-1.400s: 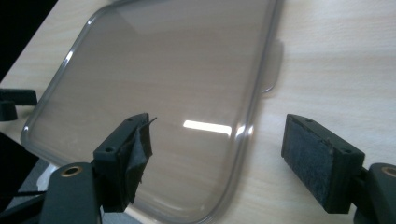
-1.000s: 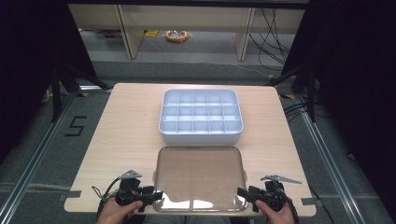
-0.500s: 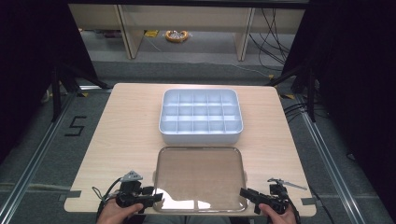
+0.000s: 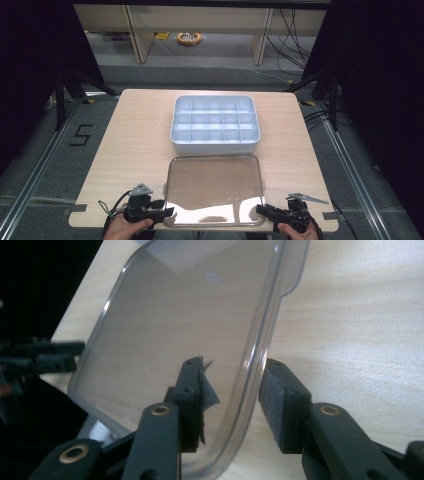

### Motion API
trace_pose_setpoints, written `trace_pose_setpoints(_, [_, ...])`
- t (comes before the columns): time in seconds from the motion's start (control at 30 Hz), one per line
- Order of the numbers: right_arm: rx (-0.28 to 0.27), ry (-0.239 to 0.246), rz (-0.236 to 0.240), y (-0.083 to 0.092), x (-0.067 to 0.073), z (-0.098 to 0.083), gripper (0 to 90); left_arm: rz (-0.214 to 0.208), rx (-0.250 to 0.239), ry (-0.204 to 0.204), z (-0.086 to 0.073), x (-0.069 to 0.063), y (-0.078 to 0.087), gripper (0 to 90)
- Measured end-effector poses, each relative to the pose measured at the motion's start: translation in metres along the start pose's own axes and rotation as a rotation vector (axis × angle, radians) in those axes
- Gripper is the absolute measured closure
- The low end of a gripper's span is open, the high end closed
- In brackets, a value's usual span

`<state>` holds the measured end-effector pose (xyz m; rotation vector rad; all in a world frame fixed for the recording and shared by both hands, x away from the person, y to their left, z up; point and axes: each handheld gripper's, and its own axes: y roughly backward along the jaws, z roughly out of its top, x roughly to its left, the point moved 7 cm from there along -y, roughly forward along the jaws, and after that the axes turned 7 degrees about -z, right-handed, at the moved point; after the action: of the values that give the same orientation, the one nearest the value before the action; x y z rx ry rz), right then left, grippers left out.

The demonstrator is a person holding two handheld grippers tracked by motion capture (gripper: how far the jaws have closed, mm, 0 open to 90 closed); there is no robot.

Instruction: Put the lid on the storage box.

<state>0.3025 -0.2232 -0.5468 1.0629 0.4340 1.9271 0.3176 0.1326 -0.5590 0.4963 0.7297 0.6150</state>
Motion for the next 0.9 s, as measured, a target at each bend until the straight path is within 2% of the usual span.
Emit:
trace_pose_setpoints(0.1, [-0.012,0.053,-0.002,0.002,0.005,-0.001,63.9,0.005,0.003,-0.007,0.0,0.0,0.0,38.1])
trace_pose_setpoints(0.13, [-0.012,0.053,-0.002,0.002,0.005,-0.001,63.9,0.013,0.007,-0.007,-0.001,0.001,0.002,38.1])
trace_pose_setpoints(0.17, [-0.013,0.068,0.017,0.005,0.012,-0.002,64.0,0.006,0.004,0.0,-0.001,0.004,0.004,36.8])
trace_pose_setpoints(0.2, [-0.036,0.117,0.011,0.005,0.012,-0.002,64.1,0.005,-0.004,0.01,-0.001,0.004,0.004,35.6])
trace_pose_setpoints(0.33, [-0.048,0.119,0.045,0.012,0.02,-0.004,64.2,0.0,-0.006,0.011,-0.001,0.004,0.004,33.4])
trace_pose_setpoints(0.37, [-0.072,0.165,0.051,0.014,0.021,-0.003,64.5,0.006,-0.006,0.024,0.0,0.004,0.004,31.9])
trace_pose_setpoints(0.4, [-0.072,0.149,0.064,0.016,0.025,-0.004,64.9,0.013,0.012,0.006,-0.001,0.007,0.005,30.4])
trace_pose_setpoints(0.43, [-0.082,0.199,0.046,0.015,0.021,-0.002,65.5,0.013,0.012,0.006,-0.001,0.007,0.005,29.6])
trace_pose_setpoints(0.47, [-0.066,0.16,0.051,0.016,0.027,-0.004,66.3,0.015,0.0,0.014,0.0,0.007,0.005,29.8])
trace_pose_setpoints(0.5, [-0.084,0.201,0.072,0.016,0.027,-0.002,67.8,0.0,-0.025,0.056,0.002,0.007,0.004,29.9])
trace_pose_setpoints(0.57, [-0.06,0.188,0.069,0.016,0.036,-0.006,69.0,-0.008,-0.022,0.075,0.001,0.008,0.006,32.2])
trace_pose_setpoints(0.6, [-0.088,0.241,0.048,0.014,0.032,-0.003,69.6,-0.008,-0.022,0.075,0.001,0.008,0.006,34.4])
trace_pose_setpoints(0.63, [-0.093,0.226,0.066,0.015,0.033,-0.002,69.6,-0.036,-0.025,0.118,0.001,0.01,0.008,39.3])
trace_pose_setpoints(0.67, [-0.091,0.204,0.054,0.015,0.03,-0.001,69.6,-0.036,-0.025,0.118,0.001,0.01,0.008,43.3])
trace_pose_setpoints(0.7, [-0.081,0.165,0.053,0.016,0.029,-0.002,69.7,-0.053,-0.019,0.121,0.0,0.01,0.01,46.4])
trace_pose_setpoints(0.73, [-0.081,0.165,0.053,0.016,0.029,-0.002,69.7,-0.053,-0.019,0.121,0.0,0.01,0.01,48.3])
trace_pose_setpoints(0.77, [-0.077,0.137,0.049,0.015,0.026,-0.002,70.1,-0.044,-0.027,0.095,0.001,0.007,0.01,49.0])
trace_pose_setpoints(0.8, [-0.077,0.137,0.049,0.015,0.026,-0.002,70.1,-0.031,-0.028,0.072,0.003,0.005,0.011,49.0])
trace_pose_setpoints(0.83, [-0.095,0.165,0.015,0.013,0.02,0.001,71.5,-0.026,-0.038,0.044,0.005,0.003,0.014,51.9])
trace_pose_setpoints(0.87, [-0.097,0.196,-0.006,0.014,0.017,0.002,72.2,-0.032,-0.039,0.041,0.006,0.002,0.015,54.5])
trace_pose_setpoints(0.9, [-0.097,0.196,-0.006,0.014,0.017,0.002,72.2,-0.032,-0.039,0.041,0.006,0.002,0.015,56.9])
